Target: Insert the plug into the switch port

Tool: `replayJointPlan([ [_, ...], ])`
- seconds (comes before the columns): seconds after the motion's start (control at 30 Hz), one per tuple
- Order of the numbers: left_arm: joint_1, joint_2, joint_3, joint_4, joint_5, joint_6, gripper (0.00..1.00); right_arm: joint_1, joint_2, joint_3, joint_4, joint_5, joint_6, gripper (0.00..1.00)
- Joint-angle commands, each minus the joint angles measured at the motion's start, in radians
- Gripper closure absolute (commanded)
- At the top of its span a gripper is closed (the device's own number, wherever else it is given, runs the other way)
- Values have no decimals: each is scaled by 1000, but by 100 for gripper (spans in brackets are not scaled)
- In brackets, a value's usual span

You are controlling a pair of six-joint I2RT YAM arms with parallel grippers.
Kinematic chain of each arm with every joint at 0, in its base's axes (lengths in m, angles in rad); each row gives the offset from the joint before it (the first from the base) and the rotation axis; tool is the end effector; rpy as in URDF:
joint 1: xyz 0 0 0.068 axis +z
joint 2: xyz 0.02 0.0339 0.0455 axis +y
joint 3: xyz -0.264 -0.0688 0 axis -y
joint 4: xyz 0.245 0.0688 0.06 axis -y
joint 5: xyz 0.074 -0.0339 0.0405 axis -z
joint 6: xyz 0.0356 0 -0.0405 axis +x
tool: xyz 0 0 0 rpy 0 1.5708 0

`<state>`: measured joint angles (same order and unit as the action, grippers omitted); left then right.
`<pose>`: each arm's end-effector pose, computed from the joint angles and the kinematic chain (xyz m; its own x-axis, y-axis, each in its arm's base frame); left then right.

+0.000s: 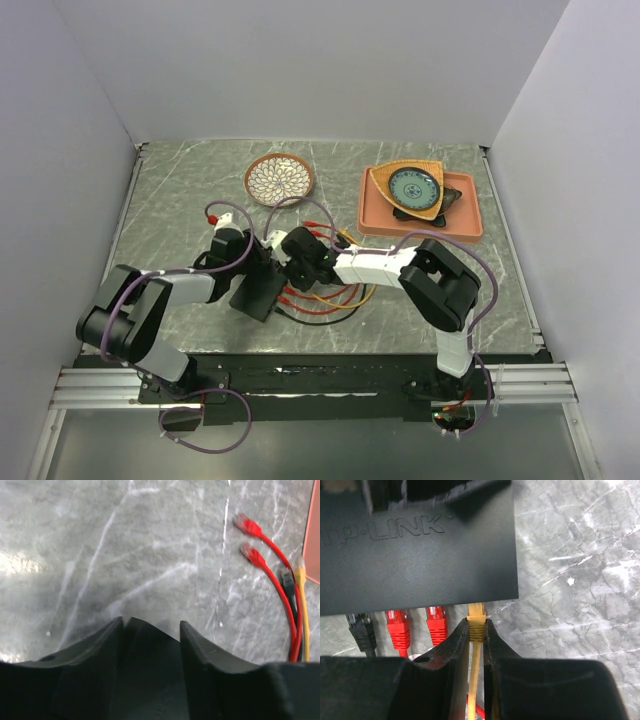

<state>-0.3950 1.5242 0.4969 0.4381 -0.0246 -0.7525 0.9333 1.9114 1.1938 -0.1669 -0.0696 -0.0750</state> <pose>0.2559 -0.1057 0.1376 -0.6244 -0.4799 -0.6162 -0.0835 0.8255 -0.5582 0.2370 0.3242 0.1617 -0.3971 -0.6617 -0.6359 -0.8600 0.5102 0.0062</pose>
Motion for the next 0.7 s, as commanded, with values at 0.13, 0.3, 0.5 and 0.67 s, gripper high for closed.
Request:
replayJointPlan([
  [0.13, -90, -91, 51, -353, 37, -50, 25, 10, -146, -54, 363, 115, 40, 73],
  [0.3, -88, -147, 143, -473, -81, -65, 4, 9, -199, -91, 308, 211, 41, 47],
  [0.5, -87, -292, 210, -538, -189, -30, 4, 9, -298, -123, 271, 255, 41, 32],
  [0.67, -85, -426, 275, -568, -215, 15, 4, 9, -380, -108, 227, 252, 38, 22],
])
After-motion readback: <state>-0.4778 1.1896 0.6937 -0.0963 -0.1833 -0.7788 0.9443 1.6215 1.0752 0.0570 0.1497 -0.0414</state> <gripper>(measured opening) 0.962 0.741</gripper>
